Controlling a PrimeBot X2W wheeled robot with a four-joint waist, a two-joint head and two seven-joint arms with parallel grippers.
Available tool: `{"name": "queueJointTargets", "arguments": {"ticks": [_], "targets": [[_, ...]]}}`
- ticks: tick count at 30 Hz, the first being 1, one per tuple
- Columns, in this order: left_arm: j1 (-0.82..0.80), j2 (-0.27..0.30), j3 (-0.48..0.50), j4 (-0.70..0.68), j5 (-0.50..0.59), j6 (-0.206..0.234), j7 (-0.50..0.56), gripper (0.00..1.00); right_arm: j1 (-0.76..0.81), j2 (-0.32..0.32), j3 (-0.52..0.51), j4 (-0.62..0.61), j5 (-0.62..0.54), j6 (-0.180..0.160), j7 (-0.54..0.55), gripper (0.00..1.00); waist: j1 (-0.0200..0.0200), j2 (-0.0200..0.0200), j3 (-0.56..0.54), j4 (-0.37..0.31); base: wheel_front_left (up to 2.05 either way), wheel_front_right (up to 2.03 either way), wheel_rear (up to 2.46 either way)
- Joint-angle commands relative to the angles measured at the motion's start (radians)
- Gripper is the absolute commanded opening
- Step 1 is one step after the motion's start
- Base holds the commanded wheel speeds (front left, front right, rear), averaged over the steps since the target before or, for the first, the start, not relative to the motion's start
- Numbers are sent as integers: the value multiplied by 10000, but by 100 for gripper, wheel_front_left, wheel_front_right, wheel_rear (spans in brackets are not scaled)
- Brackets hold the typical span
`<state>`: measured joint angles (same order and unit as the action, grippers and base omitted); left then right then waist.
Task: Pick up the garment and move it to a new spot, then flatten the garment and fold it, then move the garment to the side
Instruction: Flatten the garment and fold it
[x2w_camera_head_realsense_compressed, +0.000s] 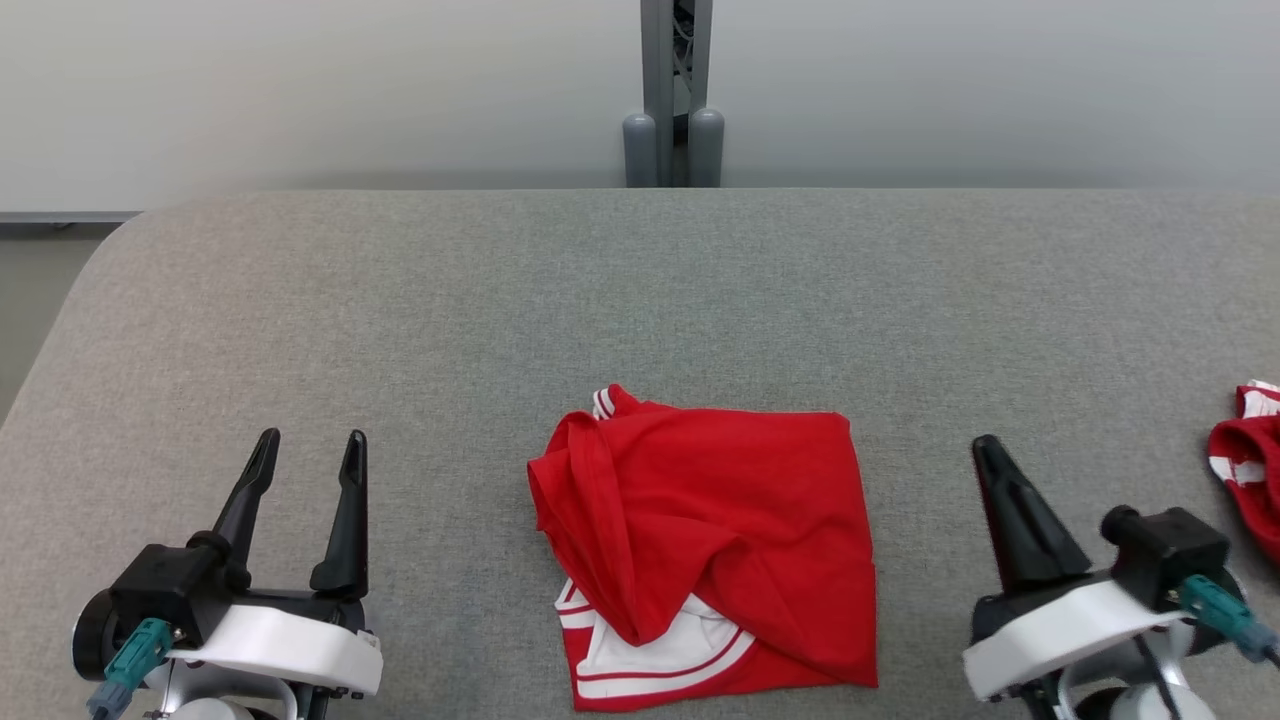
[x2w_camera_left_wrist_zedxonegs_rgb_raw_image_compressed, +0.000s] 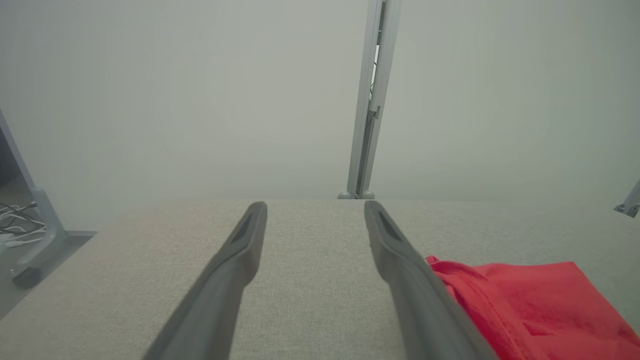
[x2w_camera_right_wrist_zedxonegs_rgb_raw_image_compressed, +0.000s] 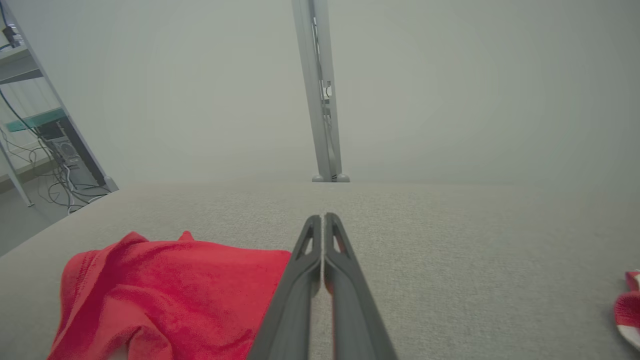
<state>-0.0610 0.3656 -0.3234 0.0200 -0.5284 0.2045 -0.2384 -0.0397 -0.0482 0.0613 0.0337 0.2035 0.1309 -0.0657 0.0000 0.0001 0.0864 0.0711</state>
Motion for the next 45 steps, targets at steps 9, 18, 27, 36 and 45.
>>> {"name": "queueJointTargets", "arguments": {"ticks": [9, 18, 27, 36, 45], "targets": [[-363, -151, -99, 171, -67, -148, -79, 100, -1253, -61, 2892, 2005, 1025, -4, -316, 0, 0, -1, 310, 543, 0, 0, 0], [-604, -310, -230, 338, -83, -286, -127, 100, -2762, -56, 5394, 4569, 1980, -4, -568, 0, 0, -1, 571, 865, 0, 0, 0], [-708, -421, -174, 431, -95, -336, -183, 100, -3562, -72, 7167, 5229, 3019, -4, -984, 0, 0, -1, 779, 884, 0, 0, 0], [-615, -420, -47, 444, -18, -313, -214, 100, -4097, -331, 5362, 4848, 2940, -4, -1848, 0, 0, -1, 745, 649, 0, 0, 0], [-492, -299, -40, 266, 62, -188, -209, 100, -3174, -468, 2342, 3490, 1901, -4, -1905, 33, 0, -1, 505, 340, 0, 0, 0]]}}
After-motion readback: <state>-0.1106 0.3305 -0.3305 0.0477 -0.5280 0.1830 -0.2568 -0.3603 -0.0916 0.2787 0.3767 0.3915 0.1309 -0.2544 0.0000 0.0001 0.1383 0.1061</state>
